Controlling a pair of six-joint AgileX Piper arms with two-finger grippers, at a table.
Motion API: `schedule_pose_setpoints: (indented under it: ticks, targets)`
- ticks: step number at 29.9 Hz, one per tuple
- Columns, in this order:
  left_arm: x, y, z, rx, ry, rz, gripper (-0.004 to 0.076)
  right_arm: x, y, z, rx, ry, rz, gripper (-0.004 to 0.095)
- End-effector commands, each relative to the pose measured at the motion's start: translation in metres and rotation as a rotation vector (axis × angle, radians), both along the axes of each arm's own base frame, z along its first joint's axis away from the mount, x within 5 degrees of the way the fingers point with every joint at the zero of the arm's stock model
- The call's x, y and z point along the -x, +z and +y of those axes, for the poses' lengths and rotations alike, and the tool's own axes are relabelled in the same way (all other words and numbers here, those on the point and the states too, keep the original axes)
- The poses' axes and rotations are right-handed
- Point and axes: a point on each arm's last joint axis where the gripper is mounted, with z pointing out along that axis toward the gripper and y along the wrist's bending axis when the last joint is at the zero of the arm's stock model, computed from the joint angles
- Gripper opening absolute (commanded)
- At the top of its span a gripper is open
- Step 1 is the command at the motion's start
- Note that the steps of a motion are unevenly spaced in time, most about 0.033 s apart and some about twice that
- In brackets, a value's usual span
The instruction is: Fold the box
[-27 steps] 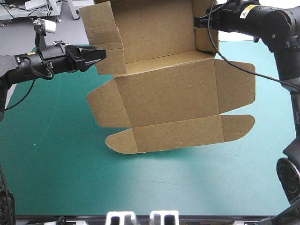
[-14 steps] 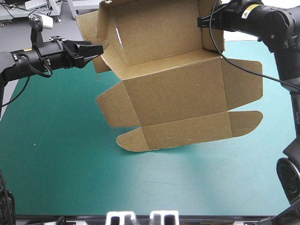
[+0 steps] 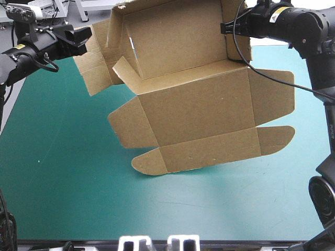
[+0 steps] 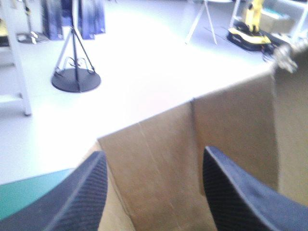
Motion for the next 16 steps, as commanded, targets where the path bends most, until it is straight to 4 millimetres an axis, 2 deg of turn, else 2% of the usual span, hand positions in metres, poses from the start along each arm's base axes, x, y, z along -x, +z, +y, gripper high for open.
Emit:
schedule_pose_setpoints:
  ticks: [1, 6, 9, 13, 16]
  targets:
    - [0.008, 0.031, 0.009, 0.079, 0.135, -0.167, 0.0428, 0.026, 0.032, -0.008, -0.050, -0.013, -0.147, -0.0023]
    - [-0.007, 0.026, 0.029, 0.118, 0.266, -0.198, 0.0417, 0.047, 0.046, -0.014, -0.057, -0.013, -0.197, -0.0024]
    - [-0.020, 0.015, 0.050, 0.226, 0.307, -0.143, 0.0396, 0.066, 0.057, -0.020, -0.055, -0.024, -0.240, -0.0024]
    - [-0.035, -0.005, 0.072, 0.341, 0.287, -0.048, 0.0383, 0.093, 0.072, -0.027, -0.064, -0.030, -0.297, -0.0024]
    - [-0.044, -0.018, 0.082, 0.396, 0.248, 0.014, 0.0383, 0.112, 0.081, -0.033, -0.063, -0.041, -0.339, -0.0024]
